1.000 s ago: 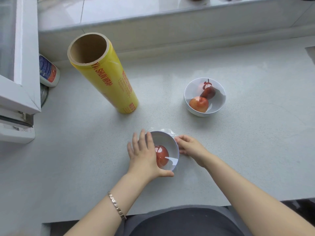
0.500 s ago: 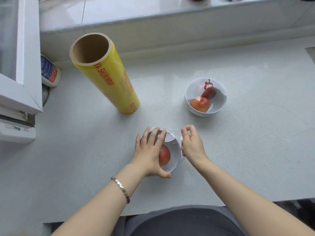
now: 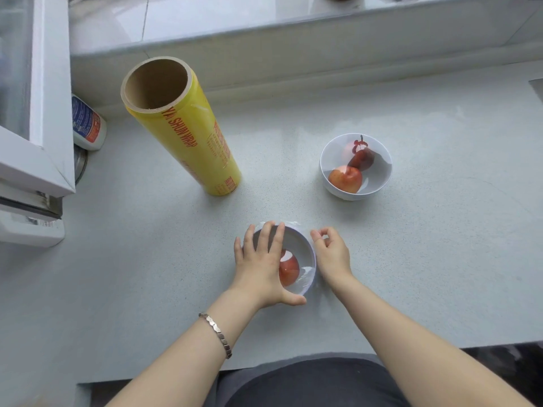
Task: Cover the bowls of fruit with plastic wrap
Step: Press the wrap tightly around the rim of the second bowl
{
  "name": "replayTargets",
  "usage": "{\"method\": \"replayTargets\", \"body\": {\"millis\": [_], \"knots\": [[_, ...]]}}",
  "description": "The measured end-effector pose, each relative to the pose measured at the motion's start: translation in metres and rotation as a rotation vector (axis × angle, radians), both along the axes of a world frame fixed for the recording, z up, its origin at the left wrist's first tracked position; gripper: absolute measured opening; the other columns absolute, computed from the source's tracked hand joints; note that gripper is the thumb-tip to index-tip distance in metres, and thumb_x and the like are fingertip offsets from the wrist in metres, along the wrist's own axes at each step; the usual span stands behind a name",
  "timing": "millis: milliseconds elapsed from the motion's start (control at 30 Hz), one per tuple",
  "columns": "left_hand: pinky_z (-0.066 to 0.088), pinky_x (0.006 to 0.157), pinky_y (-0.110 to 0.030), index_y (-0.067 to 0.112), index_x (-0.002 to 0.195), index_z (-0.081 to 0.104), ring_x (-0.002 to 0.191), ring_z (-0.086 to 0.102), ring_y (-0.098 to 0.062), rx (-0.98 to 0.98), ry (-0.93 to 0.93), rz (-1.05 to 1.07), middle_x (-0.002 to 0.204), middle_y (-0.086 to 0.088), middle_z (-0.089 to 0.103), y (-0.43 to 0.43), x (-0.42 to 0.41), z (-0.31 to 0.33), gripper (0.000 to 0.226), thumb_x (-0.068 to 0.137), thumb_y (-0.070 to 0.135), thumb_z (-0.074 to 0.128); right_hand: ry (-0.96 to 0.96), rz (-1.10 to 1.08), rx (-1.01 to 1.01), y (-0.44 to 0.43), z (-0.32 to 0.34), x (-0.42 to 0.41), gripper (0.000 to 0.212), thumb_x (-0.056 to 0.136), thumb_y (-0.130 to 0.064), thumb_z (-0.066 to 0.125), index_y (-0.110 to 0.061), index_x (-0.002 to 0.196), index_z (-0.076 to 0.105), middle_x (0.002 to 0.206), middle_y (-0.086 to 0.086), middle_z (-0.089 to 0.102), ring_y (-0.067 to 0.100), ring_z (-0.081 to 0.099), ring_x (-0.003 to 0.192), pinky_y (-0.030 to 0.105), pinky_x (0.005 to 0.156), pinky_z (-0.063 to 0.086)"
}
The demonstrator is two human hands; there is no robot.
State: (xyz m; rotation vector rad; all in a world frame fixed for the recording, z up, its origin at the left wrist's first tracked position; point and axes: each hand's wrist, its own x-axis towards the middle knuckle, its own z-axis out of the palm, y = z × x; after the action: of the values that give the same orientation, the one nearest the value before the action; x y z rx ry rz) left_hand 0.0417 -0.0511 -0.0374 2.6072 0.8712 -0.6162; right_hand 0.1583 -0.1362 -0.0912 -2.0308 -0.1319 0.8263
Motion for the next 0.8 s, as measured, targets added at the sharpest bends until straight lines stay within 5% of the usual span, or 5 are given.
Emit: {"method": "replayTargets", "body": {"millis": [133,300,467,633,800], "knots": [[-0.001,0.113,-0.056,0.018,0.145,-0.017,0.141,-0.015,-0.035,-0.029,-0.006,0.291,0.153,-0.005,-0.009,-0.006,0.004,0.000,0.141,0.049,0.078,0.066,0.331,-0.167,0.158,-0.003,0.004,0.004,0.029,0.098,-0.027,0.036,-0.005,0.095,0.055,0.068,0.006,0.054,0.017,0.054,0.059,0.018,0.054,0.049],[0.006,0.113,-0.056,0.012,0.145,-0.012,0.141,-0.013,-0.039,-0.093,-0.004,0.391,0.151,-0.010,-0.003,-0.007,-0.002,0.006,0.142,0.047,0.077,0.068,0.622,0.096,0.117,-0.019,0.016,0.003,0.033,0.096,-0.037,0.038,-0.012,0.092,0.059,0.091,0.005,0.063,0.023,0.060,0.092,0.035,0.092,0.048],[-0.007,0.113,-0.050,0.011,0.145,-0.013,0.140,-0.023,-0.031,-0.027,0.010,0.139,0.154,-0.010,-0.017,0.000,-0.015,0.012,0.141,0.049,0.074,0.069,0.573,0.171,0.108,-0.010,0.014,0.005,0.034,0.093,-0.037,0.046,-0.009,0.107,0.058,0.093,0.006,0.063,0.020,0.061,0.087,0.030,0.088,0.049],[-0.009,0.115,-0.051,0.020,0.143,-0.024,0.139,-0.029,-0.024,-0.080,0.040,-0.131,0.153,-0.001,-0.027,0.011,-0.013,0.008,0.144,0.049,0.069,0.074,0.454,0.307,0.042,0.006,0.023,0.012,0.023,0.095,-0.035,0.045,-0.016,0.086,0.056,0.067,0.000,0.045,0.001,0.045,0.040,0.014,0.050,0.041],[-0.012,0.114,-0.051,0.021,0.144,-0.021,0.139,-0.029,-0.024,-0.066,0.015,-0.137,0.154,0.000,-0.022,0.014,-0.014,0.003,0.143,0.048,0.071,0.073,0.265,0.296,0.055,0.012,0.024,0.009,0.019,0.095,-0.021,0.046,-0.019,0.076,0.050,0.067,-0.001,0.052,0.007,0.047,0.054,0.016,0.050,0.039]]}}
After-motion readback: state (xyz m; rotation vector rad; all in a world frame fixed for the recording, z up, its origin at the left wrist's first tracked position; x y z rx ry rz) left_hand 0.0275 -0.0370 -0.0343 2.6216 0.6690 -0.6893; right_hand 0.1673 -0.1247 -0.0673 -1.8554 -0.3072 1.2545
